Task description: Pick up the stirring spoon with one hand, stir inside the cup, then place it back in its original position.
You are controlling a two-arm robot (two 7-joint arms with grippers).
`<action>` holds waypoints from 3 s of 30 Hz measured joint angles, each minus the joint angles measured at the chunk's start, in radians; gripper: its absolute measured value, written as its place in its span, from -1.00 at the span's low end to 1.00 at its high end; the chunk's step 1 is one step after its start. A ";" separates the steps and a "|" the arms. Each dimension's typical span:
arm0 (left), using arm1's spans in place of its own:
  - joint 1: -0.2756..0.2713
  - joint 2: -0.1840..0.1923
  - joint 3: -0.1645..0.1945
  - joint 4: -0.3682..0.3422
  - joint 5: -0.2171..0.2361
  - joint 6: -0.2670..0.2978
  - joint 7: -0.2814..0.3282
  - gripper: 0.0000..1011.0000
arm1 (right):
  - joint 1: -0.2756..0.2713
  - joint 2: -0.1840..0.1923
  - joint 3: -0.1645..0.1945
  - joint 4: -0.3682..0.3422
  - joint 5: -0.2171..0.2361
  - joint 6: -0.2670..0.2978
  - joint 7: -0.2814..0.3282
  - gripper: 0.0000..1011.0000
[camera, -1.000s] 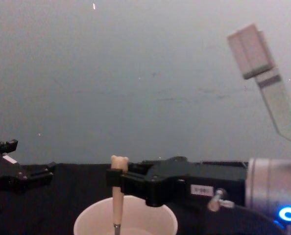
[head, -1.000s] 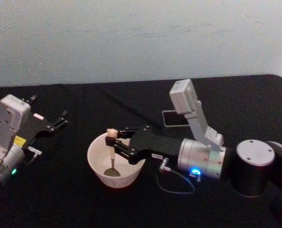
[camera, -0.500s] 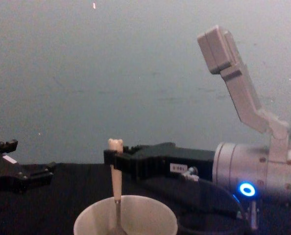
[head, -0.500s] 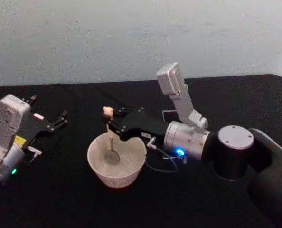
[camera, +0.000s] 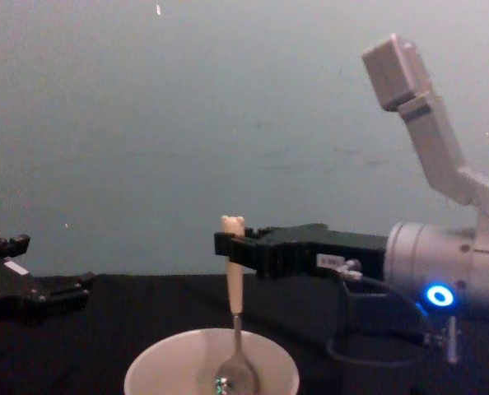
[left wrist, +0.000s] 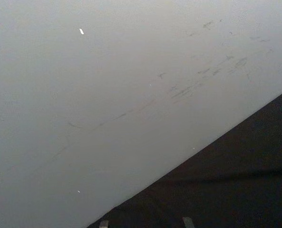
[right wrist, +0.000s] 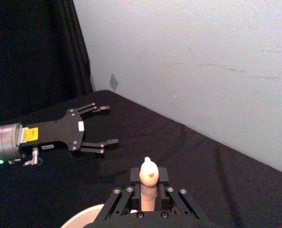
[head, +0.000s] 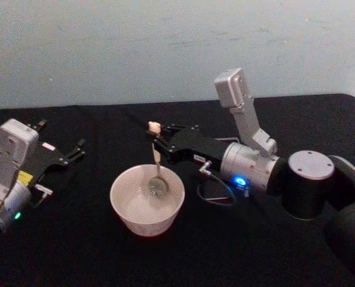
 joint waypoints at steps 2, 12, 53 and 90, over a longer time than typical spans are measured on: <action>0.000 0.000 0.000 0.000 0.000 0.000 0.000 0.98 | -0.010 0.017 0.007 -0.020 0.000 0.007 0.005 -0.56; 0.000 0.000 0.000 0.000 0.000 0.000 0.000 0.98 | -0.078 0.113 0.026 -0.148 0.047 0.052 0.053 -0.56; 0.000 0.000 0.000 0.000 0.000 0.000 0.000 0.98 | 0.016 -0.026 -0.050 -0.015 -0.002 0.009 -0.011 -0.56; 0.000 0.000 0.000 0.000 0.000 0.000 0.000 0.98 | -0.123 0.167 -0.018 -0.261 0.104 0.065 0.066 -0.56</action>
